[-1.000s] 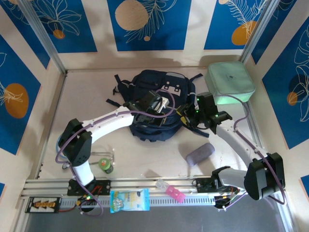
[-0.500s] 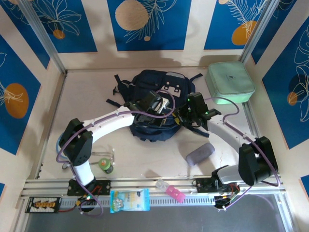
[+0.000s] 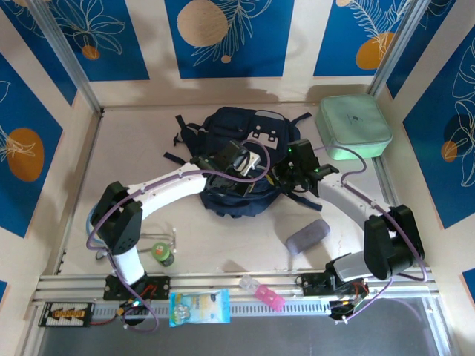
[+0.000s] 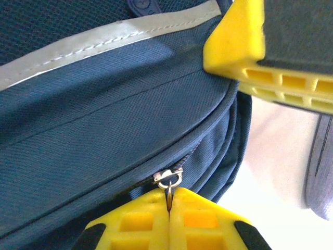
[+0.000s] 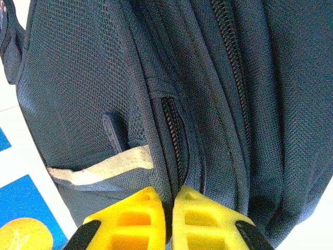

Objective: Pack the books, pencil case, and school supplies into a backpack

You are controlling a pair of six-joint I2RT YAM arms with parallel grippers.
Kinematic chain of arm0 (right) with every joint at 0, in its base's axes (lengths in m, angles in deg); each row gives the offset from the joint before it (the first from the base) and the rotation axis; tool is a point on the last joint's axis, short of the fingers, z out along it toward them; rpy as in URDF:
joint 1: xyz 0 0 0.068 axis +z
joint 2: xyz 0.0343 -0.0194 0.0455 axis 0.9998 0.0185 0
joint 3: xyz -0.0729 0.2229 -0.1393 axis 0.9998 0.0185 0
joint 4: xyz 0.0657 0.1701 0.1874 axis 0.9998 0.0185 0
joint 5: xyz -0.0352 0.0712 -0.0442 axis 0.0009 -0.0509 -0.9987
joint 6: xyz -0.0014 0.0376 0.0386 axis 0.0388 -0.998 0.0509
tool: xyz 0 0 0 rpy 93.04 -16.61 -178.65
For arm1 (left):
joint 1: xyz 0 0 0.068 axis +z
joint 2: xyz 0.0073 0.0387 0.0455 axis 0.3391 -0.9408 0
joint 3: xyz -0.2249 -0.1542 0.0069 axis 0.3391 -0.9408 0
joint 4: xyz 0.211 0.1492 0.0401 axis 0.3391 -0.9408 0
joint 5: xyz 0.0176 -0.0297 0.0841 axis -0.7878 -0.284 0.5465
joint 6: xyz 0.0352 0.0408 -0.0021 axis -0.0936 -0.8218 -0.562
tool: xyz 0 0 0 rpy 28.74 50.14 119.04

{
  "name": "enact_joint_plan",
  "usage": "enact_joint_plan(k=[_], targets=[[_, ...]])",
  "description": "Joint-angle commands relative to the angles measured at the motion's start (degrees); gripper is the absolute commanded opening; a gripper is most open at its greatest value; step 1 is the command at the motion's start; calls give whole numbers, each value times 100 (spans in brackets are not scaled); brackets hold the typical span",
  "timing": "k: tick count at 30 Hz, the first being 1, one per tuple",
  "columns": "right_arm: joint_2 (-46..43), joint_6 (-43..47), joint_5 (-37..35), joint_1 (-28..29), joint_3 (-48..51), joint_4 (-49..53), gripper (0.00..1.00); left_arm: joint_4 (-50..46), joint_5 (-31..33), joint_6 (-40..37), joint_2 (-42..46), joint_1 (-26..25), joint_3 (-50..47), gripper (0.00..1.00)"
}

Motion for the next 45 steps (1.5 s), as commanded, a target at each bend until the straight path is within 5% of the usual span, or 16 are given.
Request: enact_joint_plan(k=[1,9,17,22,33,40,45], targets=[[-247,483,-353,-348,-153,349,6,-550,-45,-433,446,163,-98,0],[-304,1443,-229,-975,-416,617,6,-680,158,-815,1070,967,-812,0],[370,2484,148,-1295,-1260,844,9,-429,-499,-975,1178,1225,-979,0],[151,2248,-71,-1285,-1266,1098,30,-52,-997,-785,1136,971,-907,0],[-991,634,-195,-385,-119,1097,54,290,-1409,-451,549,343,-304,0],[-717,122,-220,-56,-14,775,55,253,-1389,-434,432,263,-214,0],[-374,317,-283,12,-232,681,44,137,-1340,-521,498,262,-240,0]])
